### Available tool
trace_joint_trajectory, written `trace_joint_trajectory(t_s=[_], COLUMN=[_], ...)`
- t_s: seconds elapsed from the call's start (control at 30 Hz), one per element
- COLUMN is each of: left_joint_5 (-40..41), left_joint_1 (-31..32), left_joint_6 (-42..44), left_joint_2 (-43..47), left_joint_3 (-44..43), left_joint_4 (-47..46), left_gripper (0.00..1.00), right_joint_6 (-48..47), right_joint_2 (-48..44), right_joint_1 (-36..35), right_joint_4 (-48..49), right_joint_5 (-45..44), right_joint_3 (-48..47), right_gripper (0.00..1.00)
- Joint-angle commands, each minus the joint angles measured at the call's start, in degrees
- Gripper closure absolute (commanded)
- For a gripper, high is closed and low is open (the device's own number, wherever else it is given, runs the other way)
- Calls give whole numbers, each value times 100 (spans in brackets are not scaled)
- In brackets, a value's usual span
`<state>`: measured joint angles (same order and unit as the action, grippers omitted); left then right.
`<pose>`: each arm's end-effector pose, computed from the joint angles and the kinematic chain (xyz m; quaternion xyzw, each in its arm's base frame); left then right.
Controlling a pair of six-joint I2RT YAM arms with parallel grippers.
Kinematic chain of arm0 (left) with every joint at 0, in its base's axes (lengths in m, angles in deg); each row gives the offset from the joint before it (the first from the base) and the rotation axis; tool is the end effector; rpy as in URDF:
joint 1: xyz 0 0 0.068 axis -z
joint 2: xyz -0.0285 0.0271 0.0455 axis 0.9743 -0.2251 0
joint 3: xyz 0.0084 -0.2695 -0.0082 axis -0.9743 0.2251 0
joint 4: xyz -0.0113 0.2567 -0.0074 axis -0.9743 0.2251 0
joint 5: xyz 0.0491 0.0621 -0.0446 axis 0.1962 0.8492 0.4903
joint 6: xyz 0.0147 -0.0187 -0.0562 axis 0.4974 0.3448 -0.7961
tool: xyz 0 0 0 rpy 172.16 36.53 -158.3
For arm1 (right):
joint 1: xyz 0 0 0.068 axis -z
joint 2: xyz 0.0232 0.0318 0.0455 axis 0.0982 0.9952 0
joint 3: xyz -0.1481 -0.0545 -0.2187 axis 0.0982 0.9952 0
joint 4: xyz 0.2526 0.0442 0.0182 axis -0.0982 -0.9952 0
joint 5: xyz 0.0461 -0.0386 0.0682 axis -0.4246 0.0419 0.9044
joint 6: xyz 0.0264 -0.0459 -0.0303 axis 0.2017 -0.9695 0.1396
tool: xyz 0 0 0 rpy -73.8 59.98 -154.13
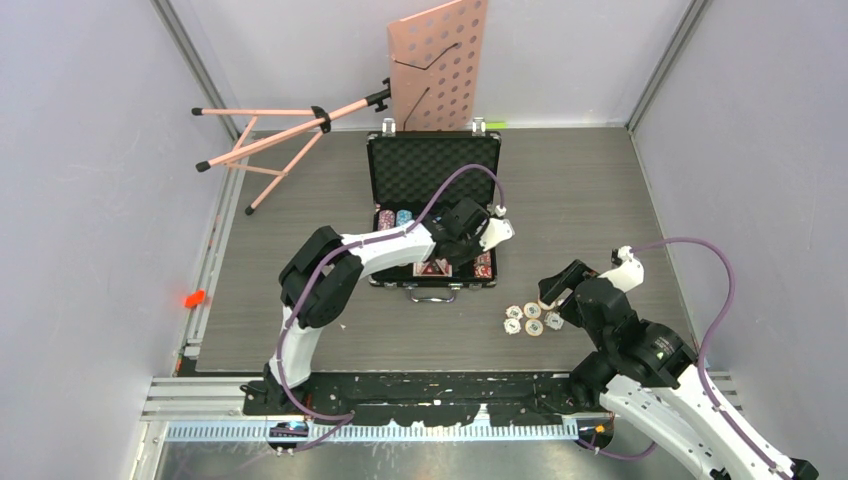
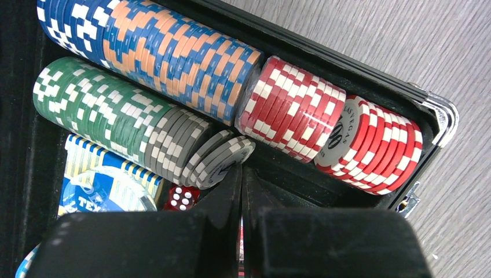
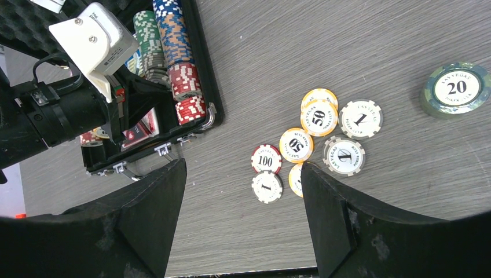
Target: Pack up texas hold em set
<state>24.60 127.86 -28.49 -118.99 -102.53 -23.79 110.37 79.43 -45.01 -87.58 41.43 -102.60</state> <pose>0.2817 -0.3456 0.1724 0.5342 0.7845 -0.0849 0.3032 0.0815 0.0379 0.2551 0.2441 0.8458 0.1575 0.4476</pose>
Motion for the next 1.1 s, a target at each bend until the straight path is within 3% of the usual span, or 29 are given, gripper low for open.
trace_joint_trajectory(t_s=[0.0, 0.2, 0.37, 0.53, 0.7, 0.83, 1.07], left_joint_5=[-32, -32, -320, -282, -123, 252, 601], left_joint_1=[-33, -33, -33, -25, -27, -33, -33], left_joint_6=[-82, -181, -478, -847, -1212, -1828, -2905], left_joint_2=[142, 743, 1614, 2618, 3756, 4385, 4901], left_joint_3=[12, 395, 905, 1813, 2980, 3533, 3933], left_joint_4=[-192, -193, -346, -754, -1338, -1334, -1090], left_gripper=[100, 94, 72, 59, 45, 3, 0], right_joint_6=[16, 129, -15, -175, -103, -113, 99], right_joint_2=[46, 437, 1899, 2920, 3287, 3562, 4485], right_joint_1=[-4, -8, -15, -174, -244, -240, -233], right_joint_4=[113, -9, -280, -372, 295, 717, 1130], right_joint_5=[-114, 45, 407, 591, 1214, 1234, 1207], right_joint_3=[-119, -169, -565, -787, -446, -356, -436], right_gripper=[22, 8, 6, 11, 21, 23, 29])
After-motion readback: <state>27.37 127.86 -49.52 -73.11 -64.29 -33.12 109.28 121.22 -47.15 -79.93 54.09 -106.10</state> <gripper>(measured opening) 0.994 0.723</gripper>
